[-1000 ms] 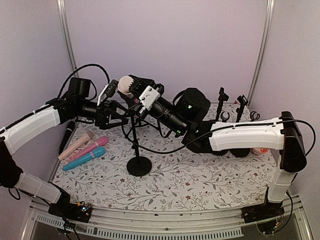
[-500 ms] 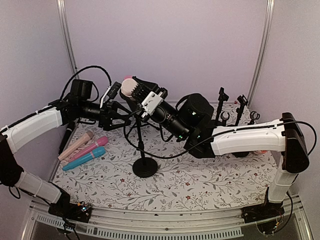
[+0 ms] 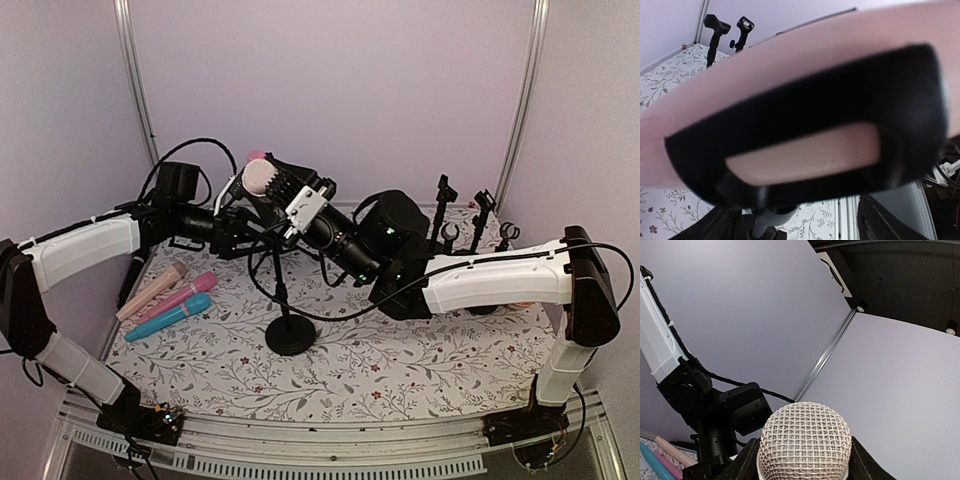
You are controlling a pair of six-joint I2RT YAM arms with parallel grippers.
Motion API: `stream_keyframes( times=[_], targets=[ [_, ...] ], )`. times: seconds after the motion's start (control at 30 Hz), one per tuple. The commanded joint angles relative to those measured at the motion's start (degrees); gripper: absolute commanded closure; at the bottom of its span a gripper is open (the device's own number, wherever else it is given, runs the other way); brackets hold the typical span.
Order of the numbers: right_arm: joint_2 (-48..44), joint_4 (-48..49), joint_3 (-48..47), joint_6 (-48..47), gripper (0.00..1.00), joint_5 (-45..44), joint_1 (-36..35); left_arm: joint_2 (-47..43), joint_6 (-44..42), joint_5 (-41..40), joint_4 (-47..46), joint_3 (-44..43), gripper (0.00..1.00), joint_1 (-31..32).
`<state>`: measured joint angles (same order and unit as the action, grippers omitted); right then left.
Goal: Remove the microphone from the stand
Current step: Hold the microphone stand at the center of the board.
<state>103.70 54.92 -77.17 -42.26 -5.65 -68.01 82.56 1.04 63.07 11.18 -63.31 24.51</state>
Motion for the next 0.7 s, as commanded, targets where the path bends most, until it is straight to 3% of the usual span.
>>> stream_keyframes(
  times=[0.0, 0.1, 0.27, 0.33, 0.4, 0.63, 0.67],
  targets=[
    [-3.41, 5.86, 0.1, 2.53, 1.0, 0.24, -1.02, 1.69, 1.44, 1.62, -2.87, -2.55, 0.23, 0.71],
    [-4.1, 5.91, 1.01, 2.53, 1.0, 0.2, -1.23, 1.82, 0.72, 1.24, -3.18, -2.78, 0.31, 0.71],
    [-5.7, 6.08, 2.7, 3.25, 1.0, 0.19, -1.79, 2.01, 0.48, -0.46, -4.37, -2.29, 0.52, 0.71],
    [-6.16, 6.16, 3.21, 3.26, 1.0, -0.01, -2.26, 1.98, 1.11, -1.61, -5.96, -2.05, 0.73, 0.71],
    [-6.59, 6.33, 3.83, 2.85, 1.0, -0.29, -2.68, 2.11, 1.35, -2.64, -6.78, -2.11, 0.86, 0.71],
    [-8.6, 5.97, 6.45, 1.47, 1.0, -1.39, -3.97, 2.29, 1.32, -4.31, -7.18, -2.51, 0.97, 0.62],
    [-8.87, 5.4, 6.76, 1.35, 0.95, -1.88, -3.96, 1.99, 0.89, -4.24, -6.91, -2.42, 0.98, 0.62]
  ],
)
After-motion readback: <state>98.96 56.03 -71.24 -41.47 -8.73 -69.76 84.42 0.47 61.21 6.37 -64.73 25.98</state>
